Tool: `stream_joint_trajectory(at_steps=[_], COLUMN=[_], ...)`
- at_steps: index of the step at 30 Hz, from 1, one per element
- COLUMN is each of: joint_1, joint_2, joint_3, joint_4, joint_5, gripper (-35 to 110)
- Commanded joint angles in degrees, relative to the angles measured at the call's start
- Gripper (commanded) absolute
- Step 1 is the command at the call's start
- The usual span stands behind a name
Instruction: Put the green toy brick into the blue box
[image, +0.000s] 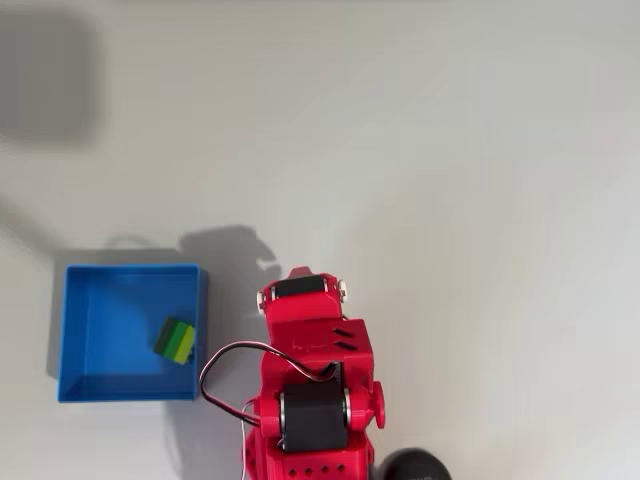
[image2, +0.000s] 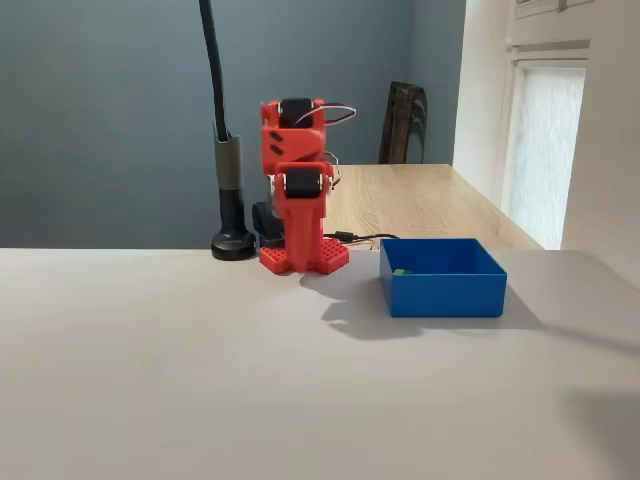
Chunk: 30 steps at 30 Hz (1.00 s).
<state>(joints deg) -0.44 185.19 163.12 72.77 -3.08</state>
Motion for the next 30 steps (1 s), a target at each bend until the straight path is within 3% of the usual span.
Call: stream_joint_trajectory(at_steps=[1,30], joint_1=[0.5,0.6], joint_2=[1.4,1.4], joint_3=[3.3,11.2], joint_4=[-1.8,-6.7], joint_5=[-1.6,-1.8], gripper=[0,0])
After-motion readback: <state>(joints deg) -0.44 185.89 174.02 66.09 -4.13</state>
